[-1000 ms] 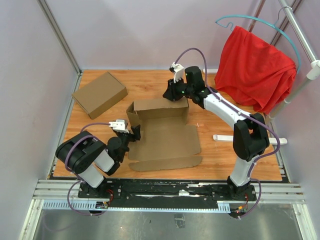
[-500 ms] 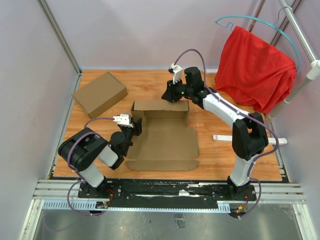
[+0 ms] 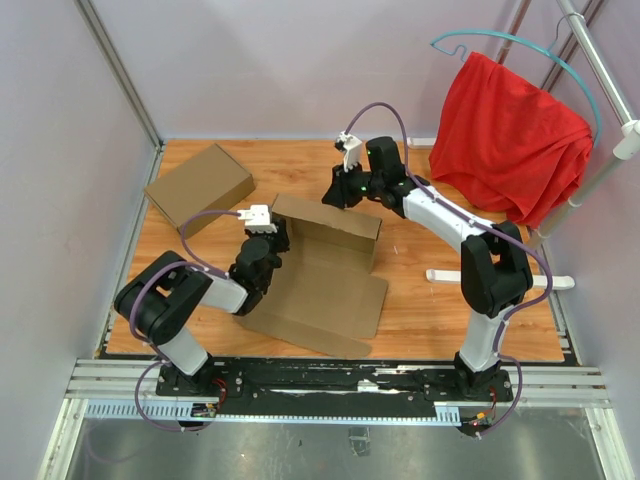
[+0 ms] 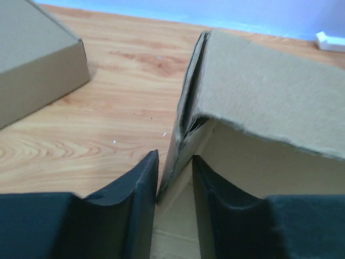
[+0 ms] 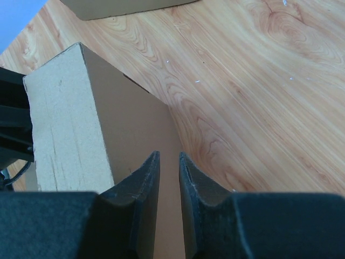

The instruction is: Fold the paper box

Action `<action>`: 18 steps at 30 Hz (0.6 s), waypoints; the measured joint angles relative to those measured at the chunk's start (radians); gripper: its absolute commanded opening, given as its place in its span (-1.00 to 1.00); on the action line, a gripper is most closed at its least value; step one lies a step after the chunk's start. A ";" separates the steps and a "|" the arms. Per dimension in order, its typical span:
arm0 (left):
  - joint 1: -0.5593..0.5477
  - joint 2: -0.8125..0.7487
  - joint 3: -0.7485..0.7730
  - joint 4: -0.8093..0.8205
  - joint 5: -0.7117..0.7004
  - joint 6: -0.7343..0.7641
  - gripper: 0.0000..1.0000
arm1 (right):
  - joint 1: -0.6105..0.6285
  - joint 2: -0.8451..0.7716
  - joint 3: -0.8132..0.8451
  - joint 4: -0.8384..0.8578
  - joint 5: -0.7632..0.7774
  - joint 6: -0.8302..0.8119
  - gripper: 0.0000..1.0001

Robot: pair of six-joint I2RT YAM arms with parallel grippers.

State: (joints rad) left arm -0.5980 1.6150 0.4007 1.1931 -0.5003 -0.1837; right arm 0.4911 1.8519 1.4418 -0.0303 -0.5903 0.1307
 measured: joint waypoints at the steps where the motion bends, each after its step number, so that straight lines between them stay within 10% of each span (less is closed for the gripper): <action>1: -0.004 0.005 0.004 -0.014 -0.014 -0.004 -0.49 | 0.000 0.000 0.001 -0.002 -0.004 0.000 -0.57; 5: -0.031 0.047 0.031 -0.064 -0.097 0.002 -0.99 | 0.000 0.000 0.001 -0.003 -0.012 0.000 -0.57; 14: -0.120 0.124 0.117 -0.088 -0.311 0.049 -0.96 | -0.001 0.000 0.005 -0.002 -0.007 0.000 -0.57; 18: -0.130 0.133 0.124 -0.085 -0.348 0.061 -0.61 | -0.001 0.001 0.006 0.000 -0.007 0.003 -0.57</action>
State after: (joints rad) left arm -0.7284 1.7481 0.5251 1.1080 -0.8478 -0.1226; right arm 0.4900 1.8526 1.4479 -0.0307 -0.5976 0.1337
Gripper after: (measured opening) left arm 0.102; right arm 0.215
